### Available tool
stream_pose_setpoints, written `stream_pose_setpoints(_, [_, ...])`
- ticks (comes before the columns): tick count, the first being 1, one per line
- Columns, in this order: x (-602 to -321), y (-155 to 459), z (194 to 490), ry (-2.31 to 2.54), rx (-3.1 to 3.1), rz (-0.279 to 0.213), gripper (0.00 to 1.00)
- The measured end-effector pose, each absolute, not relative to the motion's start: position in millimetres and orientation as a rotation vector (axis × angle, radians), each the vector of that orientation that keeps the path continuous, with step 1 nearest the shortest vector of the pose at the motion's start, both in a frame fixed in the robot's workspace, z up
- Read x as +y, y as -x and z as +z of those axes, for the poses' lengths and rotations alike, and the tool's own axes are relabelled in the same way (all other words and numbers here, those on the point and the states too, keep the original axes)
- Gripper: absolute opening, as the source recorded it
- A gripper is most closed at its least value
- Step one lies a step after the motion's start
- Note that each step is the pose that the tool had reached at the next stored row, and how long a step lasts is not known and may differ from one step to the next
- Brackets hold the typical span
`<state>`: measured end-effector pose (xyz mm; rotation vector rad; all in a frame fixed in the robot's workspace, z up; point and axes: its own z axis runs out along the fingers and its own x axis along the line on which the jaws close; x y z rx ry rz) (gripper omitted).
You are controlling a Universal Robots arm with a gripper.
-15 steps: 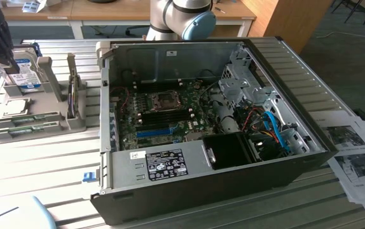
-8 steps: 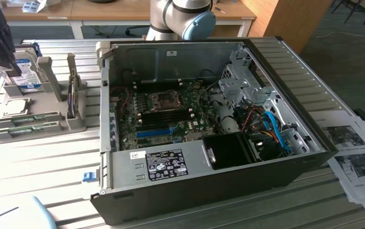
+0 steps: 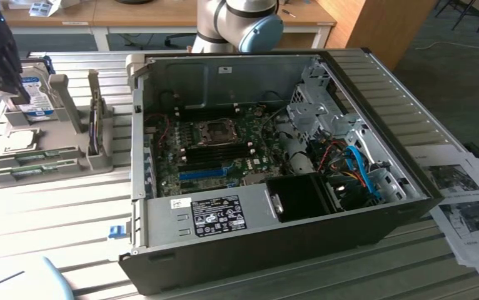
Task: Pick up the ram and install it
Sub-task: 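Pick up the ram and move it above insertion slot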
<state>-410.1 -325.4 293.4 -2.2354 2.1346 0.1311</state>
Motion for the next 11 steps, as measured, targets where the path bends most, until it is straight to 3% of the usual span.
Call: stream_pose_setpoints(11, [-325.4, 410.1, 287.3, 2.235, 2.135, 0.131, 0.09])
